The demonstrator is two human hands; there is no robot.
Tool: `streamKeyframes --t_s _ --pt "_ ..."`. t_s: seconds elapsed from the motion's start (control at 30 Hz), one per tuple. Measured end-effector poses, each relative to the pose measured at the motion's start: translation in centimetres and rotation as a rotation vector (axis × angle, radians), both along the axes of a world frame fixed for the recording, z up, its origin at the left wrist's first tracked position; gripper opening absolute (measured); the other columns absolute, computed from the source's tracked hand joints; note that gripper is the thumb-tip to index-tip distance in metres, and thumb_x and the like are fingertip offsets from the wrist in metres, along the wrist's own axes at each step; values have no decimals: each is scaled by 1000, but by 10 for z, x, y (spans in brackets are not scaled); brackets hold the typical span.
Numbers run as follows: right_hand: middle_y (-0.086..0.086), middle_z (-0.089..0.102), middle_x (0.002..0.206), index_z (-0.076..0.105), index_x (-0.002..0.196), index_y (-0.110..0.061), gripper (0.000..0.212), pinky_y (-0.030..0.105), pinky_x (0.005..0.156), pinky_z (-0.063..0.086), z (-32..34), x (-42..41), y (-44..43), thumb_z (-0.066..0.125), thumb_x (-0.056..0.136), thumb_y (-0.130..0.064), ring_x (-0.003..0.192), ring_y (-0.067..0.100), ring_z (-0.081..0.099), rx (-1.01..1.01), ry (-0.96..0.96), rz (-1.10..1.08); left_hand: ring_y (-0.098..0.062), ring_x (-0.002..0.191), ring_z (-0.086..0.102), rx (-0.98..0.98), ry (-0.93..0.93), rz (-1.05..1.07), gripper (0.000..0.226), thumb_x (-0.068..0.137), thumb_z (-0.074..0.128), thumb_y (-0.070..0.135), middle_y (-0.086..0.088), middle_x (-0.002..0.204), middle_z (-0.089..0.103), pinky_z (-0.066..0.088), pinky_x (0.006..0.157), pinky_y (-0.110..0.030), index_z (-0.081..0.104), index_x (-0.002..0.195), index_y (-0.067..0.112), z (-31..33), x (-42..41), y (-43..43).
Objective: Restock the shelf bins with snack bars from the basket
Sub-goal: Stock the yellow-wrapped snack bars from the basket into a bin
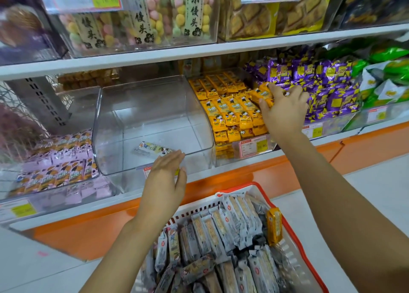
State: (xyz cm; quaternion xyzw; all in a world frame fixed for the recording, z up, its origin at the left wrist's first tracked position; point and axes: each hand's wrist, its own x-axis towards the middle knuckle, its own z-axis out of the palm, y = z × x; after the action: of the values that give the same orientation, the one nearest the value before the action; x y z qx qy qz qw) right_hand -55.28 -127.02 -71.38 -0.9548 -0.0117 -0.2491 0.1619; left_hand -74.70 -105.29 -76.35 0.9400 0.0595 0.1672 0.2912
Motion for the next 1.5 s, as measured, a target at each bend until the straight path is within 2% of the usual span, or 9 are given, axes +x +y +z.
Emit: streamKeyframes --t_s 0.47,0.63,0.77,0.93,1.03,1.13,1.2,1.33,1.5 --pt "10 41 144 54 136 -23 46 48 107 24 -20 -18 -2 32 102 -46 130 33 32 147 -9 179 -7 138 27 14 -56 -40 44 97 47 25 8 145 38 15 111 -19 46 139 15 -5 -8 -5" --pt "5 55 85 62 84 -6 17 17 59 29 -38 -73 -33 52 94 -14 73 12 46 315 -303 396 1 106 49 -1 -25 -257 37 95 40 37 14 115 56 37 90 -16 64 117 19 -21 -30 -30" --pt "7 61 84 66 87 -6 23 12 56 31 -92 -103 -61 54 94 -25 68 18 53 179 60 359 -12 83 59 29 258 -389 23 97 46 24 2 100 66 46 74 -27 66 105 16 -54 -45 -46" --pt "9 46 142 46 139 -15 57 26 104 27 -148 -126 -81 63 85 -12 127 24 42 -190 727 516 -24 97 62 154 742 -425 49 101 41 27 -12 144 43 48 91 -35 29 147 15 -99 -57 -51" --pt "7 44 138 43 141 -17 62 24 98 25 -168 -138 -85 59 81 -8 121 25 41 -293 786 508 -29 130 44 124 878 -469 60 101 41 27 -12 156 22 39 106 -39 12 152 11 -115 -67 -58" --pt "9 44 129 50 135 -21 57 30 88 40 -182 -140 -92 53 81 -2 105 28 49 -390 736 470 -28 107 58 113 1013 -455 68 102 41 27 -11 151 32 47 89 -39 -1 152 12 -123 -74 -67" --pt "7 50 118 59 121 -21 42 29 77 45 -179 -140 -99 57 82 -4 96 24 56 -329 763 466 -19 70 59 72 1042 -425 68 101 41 29 -8 130 52 49 68 -34 0 153 14 -123 -77 -72" --pt "-2 60 91 58 88 -29 26 27 65 41 -166 -144 -107 73 74 -12 82 16 55 -37 765 399 -23 109 60 -29 934 -336 56 99 47 29 -11 141 47 48 94 -32 27 148 11 -112 -69 -72" --pt "-16 62 97 64 109 -28 39 7 70 42 -107 -177 -95 79 76 -13 82 -3 57 429 481 493 -18 86 64 -712 832 -157 36 94 54 35 -7 107 66 55 75 -22 62 115 8 -65 -45 -75"
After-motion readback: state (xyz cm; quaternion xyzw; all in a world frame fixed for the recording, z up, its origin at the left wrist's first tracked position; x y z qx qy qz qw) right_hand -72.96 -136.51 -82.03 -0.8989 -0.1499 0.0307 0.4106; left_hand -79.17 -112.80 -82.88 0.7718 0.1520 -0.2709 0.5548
